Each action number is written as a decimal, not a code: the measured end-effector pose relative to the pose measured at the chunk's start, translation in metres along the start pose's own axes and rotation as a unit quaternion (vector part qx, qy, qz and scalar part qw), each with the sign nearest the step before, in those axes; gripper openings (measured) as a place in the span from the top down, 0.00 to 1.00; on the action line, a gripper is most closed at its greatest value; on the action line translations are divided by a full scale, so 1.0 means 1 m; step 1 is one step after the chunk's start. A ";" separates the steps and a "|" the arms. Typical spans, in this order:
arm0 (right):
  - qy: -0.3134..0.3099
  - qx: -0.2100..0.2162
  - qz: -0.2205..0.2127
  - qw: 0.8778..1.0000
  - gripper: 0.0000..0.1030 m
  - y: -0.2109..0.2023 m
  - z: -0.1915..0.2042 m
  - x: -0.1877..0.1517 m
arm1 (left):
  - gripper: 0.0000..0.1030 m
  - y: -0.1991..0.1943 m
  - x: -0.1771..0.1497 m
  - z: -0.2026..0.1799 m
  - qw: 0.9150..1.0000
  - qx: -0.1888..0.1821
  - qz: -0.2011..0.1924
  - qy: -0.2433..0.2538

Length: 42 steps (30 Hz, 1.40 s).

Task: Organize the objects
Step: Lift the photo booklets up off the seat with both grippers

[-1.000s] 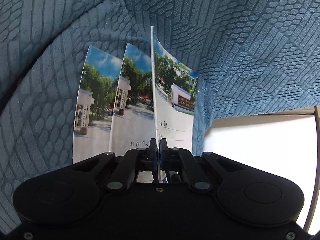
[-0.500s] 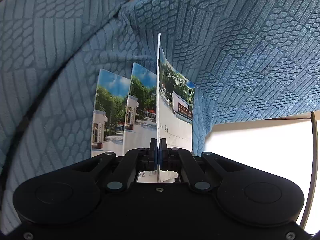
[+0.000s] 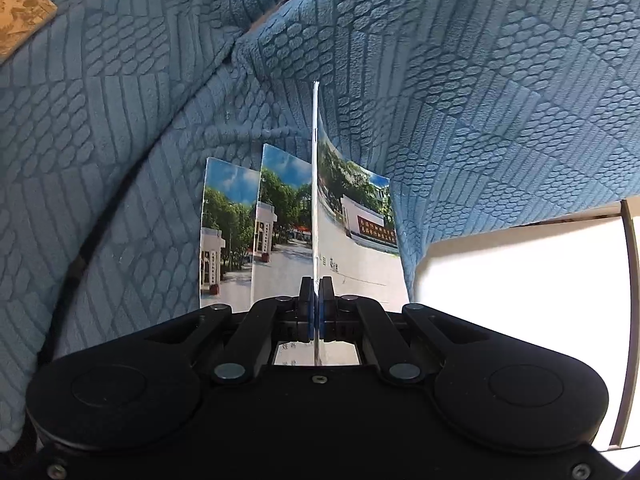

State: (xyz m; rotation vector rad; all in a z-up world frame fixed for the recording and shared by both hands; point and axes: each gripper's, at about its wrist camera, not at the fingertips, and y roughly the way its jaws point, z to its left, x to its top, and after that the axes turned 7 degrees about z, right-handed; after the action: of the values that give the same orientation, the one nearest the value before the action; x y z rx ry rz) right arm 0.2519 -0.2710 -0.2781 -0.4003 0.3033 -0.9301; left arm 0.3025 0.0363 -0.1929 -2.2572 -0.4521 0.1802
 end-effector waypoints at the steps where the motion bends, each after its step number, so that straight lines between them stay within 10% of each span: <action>1: -0.013 -0.003 0.001 1.000 0.95 -0.003 0.005 -0.002 | 0.99 -0.003 -0.001 -0.001 1.000 0.000 -0.001 -0.001; 14: -0.130 -0.056 -0.023 0.990 0.95 -0.056 0.040 -0.063 | 0.99 -0.059 -0.035 -0.007 0.999 0.000 0.000 0.046; 42: -0.180 -0.097 -0.118 0.972 0.95 -0.167 0.124 -0.188 | 0.99 -0.196 -0.105 -0.027 0.994 -0.035 0.010 0.105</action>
State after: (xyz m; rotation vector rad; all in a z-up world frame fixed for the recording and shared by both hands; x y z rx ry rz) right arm 0.0789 -0.1802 -0.0771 -0.7866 0.0126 -1.0417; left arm 0.1612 0.0968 -0.0298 -2.3196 -0.3279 -0.0636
